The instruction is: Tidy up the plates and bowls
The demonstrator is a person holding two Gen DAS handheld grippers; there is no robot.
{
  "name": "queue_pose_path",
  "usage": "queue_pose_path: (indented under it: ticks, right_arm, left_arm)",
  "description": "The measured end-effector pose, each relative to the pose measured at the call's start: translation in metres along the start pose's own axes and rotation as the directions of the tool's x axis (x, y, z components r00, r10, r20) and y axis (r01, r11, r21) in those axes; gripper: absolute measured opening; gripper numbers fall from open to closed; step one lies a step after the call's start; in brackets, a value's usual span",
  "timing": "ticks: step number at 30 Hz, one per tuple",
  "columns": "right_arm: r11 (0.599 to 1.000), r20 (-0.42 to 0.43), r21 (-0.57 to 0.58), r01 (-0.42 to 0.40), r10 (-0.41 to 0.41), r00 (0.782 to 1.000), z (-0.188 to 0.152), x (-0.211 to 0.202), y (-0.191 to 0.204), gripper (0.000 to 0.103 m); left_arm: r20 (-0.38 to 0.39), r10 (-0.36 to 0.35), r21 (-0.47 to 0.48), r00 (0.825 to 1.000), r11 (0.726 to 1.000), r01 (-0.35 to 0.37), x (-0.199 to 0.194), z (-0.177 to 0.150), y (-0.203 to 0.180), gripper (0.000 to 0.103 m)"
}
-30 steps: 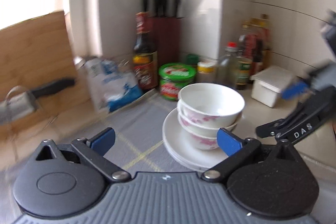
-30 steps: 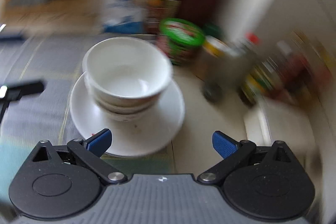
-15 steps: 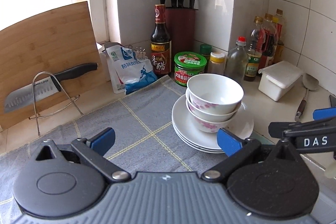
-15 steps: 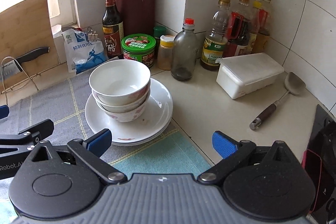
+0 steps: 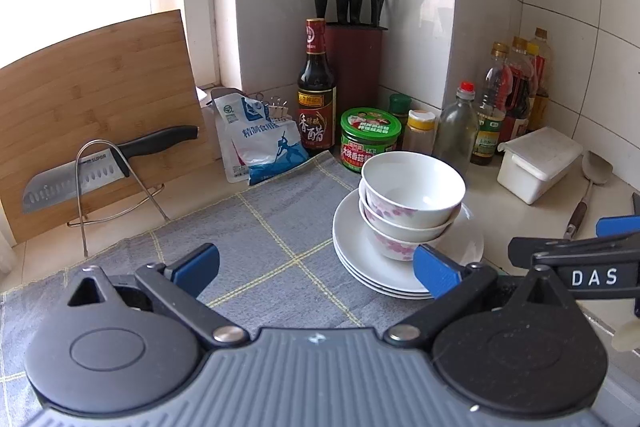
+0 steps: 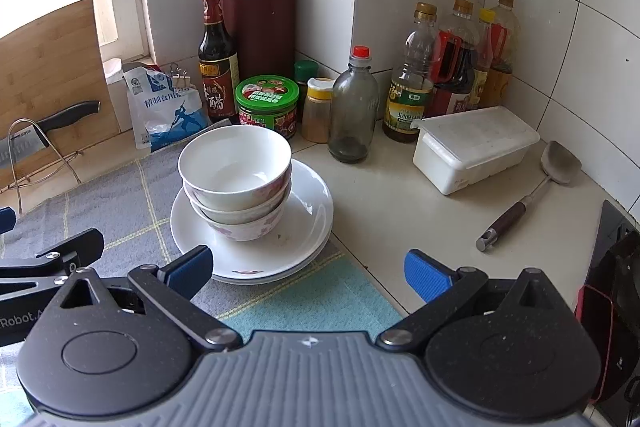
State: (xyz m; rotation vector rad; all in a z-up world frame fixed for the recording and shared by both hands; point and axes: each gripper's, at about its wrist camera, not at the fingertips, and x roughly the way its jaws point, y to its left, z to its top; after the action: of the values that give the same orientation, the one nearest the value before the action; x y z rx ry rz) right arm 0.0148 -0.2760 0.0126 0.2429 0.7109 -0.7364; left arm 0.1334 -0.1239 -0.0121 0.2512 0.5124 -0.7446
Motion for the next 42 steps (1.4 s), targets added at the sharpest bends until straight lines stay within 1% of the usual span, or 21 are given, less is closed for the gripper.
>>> queue_pose_path:
  ticks: [42]
  right_arm:
    - [1.000, 0.016, -0.007, 0.020, -0.020, 1.000, 0.0084, -0.0035, -0.0011, 0.103]
  left_arm:
    - [0.003, 0.016, -0.017, 1.000, 1.000, -0.016, 0.0003, 0.0078, -0.0025, 0.102]
